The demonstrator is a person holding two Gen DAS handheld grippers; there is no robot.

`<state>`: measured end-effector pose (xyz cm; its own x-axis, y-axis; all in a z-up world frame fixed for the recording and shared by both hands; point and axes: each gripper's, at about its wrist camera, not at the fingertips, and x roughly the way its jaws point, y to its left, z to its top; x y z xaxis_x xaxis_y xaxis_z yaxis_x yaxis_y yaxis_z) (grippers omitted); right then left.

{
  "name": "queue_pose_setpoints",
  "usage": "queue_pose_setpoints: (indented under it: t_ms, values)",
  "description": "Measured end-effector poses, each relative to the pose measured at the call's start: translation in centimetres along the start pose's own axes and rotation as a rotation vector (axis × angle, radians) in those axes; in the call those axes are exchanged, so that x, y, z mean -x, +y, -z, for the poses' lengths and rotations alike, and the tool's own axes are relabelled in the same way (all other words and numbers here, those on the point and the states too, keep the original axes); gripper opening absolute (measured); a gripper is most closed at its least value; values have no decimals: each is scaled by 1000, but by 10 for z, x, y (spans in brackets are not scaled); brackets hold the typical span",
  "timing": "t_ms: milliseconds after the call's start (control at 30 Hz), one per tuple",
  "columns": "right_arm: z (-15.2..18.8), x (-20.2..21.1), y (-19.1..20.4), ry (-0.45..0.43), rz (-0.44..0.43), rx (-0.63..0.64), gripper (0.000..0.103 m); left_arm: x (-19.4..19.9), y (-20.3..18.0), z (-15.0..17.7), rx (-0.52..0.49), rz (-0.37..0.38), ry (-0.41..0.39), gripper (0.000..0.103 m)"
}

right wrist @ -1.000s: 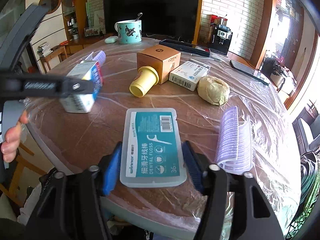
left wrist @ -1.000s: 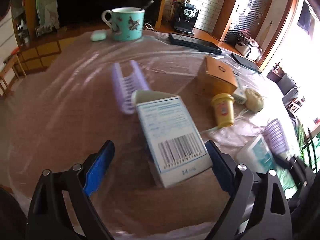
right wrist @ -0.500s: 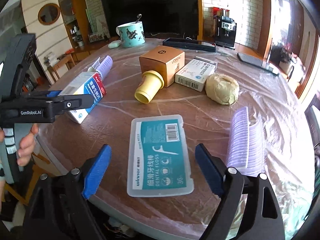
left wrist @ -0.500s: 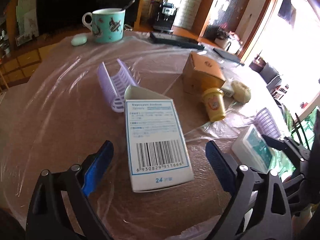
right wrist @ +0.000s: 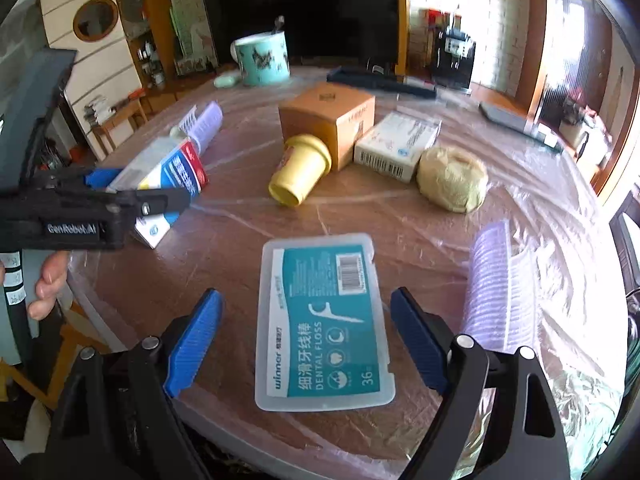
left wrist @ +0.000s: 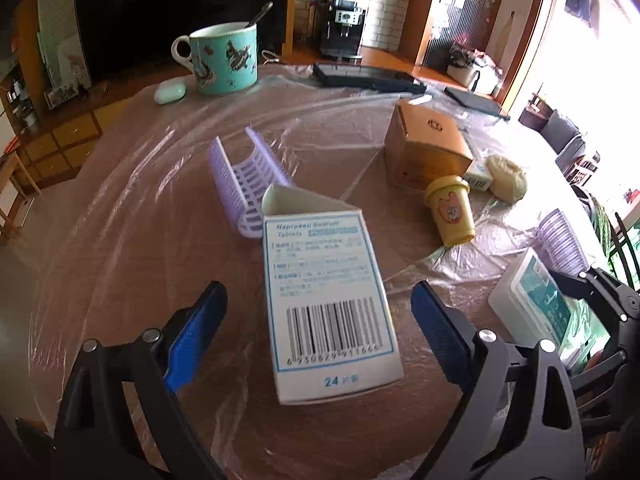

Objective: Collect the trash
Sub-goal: 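Close the left gripper on the white medicine box, then carry the medicine box with the left gripper into the bin while the right gripper carries the floss case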

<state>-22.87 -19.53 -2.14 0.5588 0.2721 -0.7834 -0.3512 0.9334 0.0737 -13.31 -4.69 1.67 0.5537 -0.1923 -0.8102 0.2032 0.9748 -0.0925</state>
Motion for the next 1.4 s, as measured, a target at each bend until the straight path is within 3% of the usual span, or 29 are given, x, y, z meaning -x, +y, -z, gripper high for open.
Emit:
queue_pose_setpoints:
  t_ms: [100, 133, 233, 400, 1400]
  values:
    - [-2, -2, 3, 9, 16, 14, 84, -3, 1, -3, 10, 4, 22, 94]
    - [-2, -2, 4, 5, 28, 17, 78, -5, 2, -3, 17, 8, 30, 94]
    - [-4, -2, 6, -1, 63, 30, 56, -7, 2, -3, 26, 5, 42, 76]
    - [-5, 1, 3, -18, 58, 15, 54, -5, 1, 1, 7, -27, 41, 48]
    - [-3, 49, 2, -140, -16, -52, 54, 66, -24, 15, -47, 81, -118, 47]
